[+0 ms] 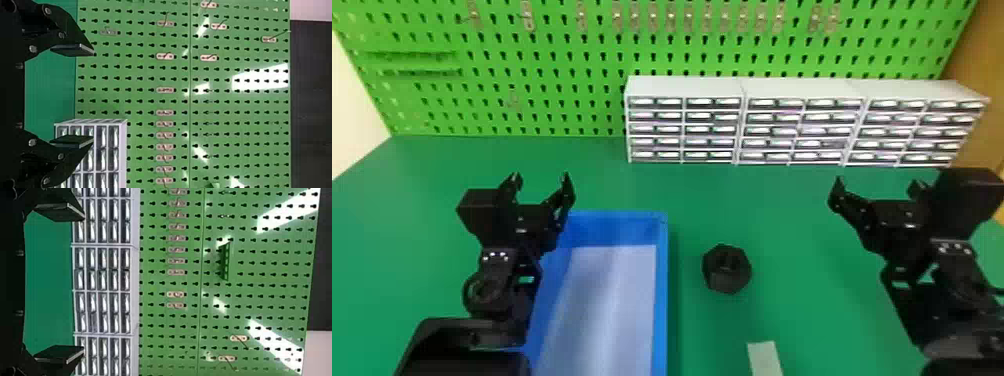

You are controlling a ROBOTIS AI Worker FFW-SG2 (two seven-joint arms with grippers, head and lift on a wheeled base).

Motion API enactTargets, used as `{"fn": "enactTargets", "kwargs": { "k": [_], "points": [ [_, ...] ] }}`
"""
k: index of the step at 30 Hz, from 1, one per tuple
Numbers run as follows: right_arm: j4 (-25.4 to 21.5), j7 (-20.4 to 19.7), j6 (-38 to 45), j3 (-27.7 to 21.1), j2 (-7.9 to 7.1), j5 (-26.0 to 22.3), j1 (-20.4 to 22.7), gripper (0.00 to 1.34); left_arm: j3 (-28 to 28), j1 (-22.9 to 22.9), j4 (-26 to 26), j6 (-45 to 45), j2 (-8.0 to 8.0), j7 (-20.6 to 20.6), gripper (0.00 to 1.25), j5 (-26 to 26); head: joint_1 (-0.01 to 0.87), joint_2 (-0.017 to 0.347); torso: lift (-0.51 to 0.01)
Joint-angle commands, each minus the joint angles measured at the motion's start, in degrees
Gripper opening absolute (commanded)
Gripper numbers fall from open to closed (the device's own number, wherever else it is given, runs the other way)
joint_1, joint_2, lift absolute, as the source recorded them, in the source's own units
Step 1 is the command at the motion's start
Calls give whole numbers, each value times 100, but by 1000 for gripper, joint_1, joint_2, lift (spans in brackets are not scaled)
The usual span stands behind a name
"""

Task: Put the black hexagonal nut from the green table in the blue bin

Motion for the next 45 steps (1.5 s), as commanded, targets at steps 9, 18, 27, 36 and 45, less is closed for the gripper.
{"fn": "enactTargets", "kwargs": {
  "k": [9,18,27,36,45],
  "points": [
    [-203,9,441,63,-152,-204,-45,1223,16,9,1,0,0,0,785,1,657,57,-95],
    [-414,18,863,72,-416,-678,-97,1223,16,9,1,0,0,0,785,-8,657,57,-95],
    [-783,343,1873,11,-574,-819,-440,1223,7,9,1,0,0,0,785,-8,657,57,-95],
    [-985,1002,2910,-25,-662,-617,-757,1223,-1,0,1,0,0,0,785,-16,657,57,-95],
    [-985,2101,3754,28,-767,-107,-1117,1223,-10,-9,1,0,0,9,785,-25,657,57,-95]
  ]
}}
